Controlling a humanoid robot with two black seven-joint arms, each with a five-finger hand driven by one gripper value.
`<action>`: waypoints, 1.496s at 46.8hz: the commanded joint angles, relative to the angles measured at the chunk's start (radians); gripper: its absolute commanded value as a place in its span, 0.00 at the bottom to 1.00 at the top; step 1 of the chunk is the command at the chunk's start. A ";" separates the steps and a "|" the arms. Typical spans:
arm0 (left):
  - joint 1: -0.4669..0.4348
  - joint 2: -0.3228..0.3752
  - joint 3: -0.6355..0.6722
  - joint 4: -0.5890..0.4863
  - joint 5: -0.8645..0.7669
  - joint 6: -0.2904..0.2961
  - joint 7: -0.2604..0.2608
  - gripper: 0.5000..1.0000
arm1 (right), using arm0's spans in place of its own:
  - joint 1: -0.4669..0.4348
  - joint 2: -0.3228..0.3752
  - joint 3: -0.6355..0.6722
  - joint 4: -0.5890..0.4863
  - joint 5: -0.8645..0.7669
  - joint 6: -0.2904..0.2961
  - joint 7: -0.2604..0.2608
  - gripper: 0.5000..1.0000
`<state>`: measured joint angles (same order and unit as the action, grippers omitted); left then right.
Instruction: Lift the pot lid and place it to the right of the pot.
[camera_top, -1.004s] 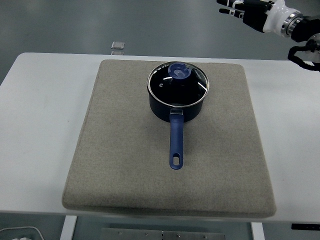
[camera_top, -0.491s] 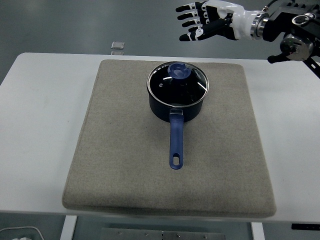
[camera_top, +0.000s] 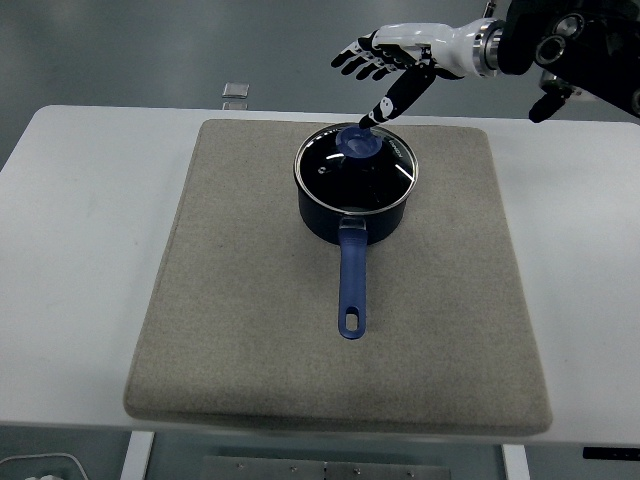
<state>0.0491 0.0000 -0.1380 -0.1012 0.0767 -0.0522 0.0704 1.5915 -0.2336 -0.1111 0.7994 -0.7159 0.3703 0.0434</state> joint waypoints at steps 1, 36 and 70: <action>0.000 0.000 0.000 0.000 0.000 0.000 0.000 1.00 | 0.015 0.019 -0.025 0.000 -0.059 -0.001 0.003 0.82; 0.000 0.000 0.000 0.000 0.000 0.000 0.000 1.00 | 0.050 0.077 -0.128 0.006 -0.309 -0.001 0.029 0.81; 0.000 0.000 0.000 0.000 0.000 0.000 0.000 1.00 | 0.022 0.089 -0.127 0.006 -0.309 -0.008 0.036 0.72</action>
<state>0.0491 0.0000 -0.1381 -0.1012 0.0767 -0.0522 0.0706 1.6164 -0.1442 -0.2376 0.8052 -1.0243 0.3604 0.0779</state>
